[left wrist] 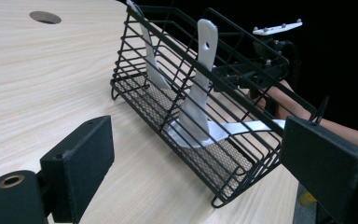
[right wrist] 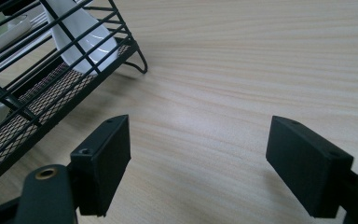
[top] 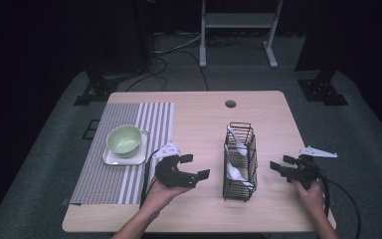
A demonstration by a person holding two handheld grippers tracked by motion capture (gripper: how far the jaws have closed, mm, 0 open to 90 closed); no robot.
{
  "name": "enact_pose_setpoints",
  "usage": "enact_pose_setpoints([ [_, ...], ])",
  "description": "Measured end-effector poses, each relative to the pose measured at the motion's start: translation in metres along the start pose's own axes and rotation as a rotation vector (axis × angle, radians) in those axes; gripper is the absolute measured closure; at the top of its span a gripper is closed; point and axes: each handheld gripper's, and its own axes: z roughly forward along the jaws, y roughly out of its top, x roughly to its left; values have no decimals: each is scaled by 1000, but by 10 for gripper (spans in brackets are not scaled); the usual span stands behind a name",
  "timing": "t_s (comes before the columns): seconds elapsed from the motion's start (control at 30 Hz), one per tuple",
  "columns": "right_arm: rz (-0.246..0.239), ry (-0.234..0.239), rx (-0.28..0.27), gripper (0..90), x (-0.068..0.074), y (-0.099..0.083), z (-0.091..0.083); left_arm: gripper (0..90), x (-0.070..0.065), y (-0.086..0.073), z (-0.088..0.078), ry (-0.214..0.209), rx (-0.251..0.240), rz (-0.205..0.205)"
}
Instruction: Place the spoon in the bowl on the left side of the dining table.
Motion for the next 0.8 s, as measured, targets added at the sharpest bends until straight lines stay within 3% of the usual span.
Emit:
enact_pose_setpoints([
  [0.8, -1, 1, 2, 208, 0, 0, 0, 92, -14, 14, 17, -30, -4, 28],
])
